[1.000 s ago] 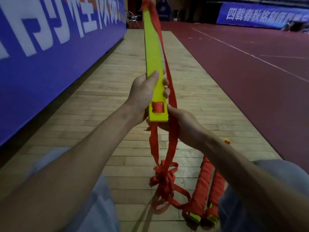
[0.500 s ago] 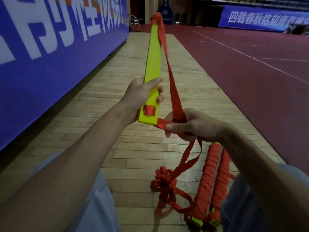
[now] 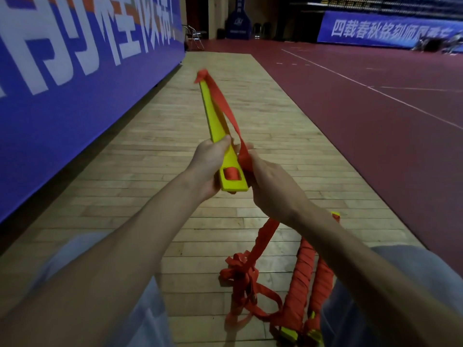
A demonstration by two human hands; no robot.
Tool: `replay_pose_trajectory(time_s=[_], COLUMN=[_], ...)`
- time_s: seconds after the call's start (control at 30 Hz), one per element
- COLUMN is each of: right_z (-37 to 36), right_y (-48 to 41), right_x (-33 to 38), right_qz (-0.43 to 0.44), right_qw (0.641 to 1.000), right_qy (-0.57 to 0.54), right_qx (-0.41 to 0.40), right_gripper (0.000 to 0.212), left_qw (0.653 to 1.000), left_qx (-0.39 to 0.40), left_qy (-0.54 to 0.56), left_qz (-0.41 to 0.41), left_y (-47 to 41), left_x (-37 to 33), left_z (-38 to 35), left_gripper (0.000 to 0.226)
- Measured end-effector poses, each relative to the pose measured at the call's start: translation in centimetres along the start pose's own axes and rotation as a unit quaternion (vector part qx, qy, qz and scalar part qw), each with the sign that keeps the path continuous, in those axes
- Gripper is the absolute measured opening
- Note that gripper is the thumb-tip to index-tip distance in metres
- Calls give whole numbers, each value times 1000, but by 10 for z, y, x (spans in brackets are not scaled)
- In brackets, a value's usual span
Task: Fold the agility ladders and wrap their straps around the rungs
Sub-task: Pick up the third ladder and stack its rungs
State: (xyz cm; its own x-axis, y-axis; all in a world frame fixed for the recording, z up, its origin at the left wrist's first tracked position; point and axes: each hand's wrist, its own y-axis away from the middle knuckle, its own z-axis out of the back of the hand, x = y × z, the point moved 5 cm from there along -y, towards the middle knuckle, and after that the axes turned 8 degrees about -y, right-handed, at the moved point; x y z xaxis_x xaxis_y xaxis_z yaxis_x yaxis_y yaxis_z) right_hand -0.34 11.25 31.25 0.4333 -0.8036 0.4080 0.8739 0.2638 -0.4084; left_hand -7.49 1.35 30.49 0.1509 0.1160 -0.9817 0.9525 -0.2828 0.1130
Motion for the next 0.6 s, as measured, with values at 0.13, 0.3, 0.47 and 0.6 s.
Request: replay_pose_trajectory(time_s=[0.13, 0.3, 0.47, 0.6], right_z=[9, 5, 21, 42], right_y=[3, 6, 3, 1], right_x=[6, 6, -1, -23], right_qz=[36, 46, 29, -4], right_qw=[999, 995, 994, 995], right_qy=[22, 83, 82, 12], right_qx=[-30, 6, -63, -98], right_gripper=[41, 68, 49, 37], left_qw=[998, 990, 980, 923], left_qx=[-2, 25, 151, 137], left_qy=[25, 17, -33, -353], left_qz=[64, 138, 126, 64], left_y=[2, 10, 27, 25], left_x=[6, 24, 23, 15], left_z=[-2, -9, -18, -13], left_gripper=[25, 30, 41, 63])
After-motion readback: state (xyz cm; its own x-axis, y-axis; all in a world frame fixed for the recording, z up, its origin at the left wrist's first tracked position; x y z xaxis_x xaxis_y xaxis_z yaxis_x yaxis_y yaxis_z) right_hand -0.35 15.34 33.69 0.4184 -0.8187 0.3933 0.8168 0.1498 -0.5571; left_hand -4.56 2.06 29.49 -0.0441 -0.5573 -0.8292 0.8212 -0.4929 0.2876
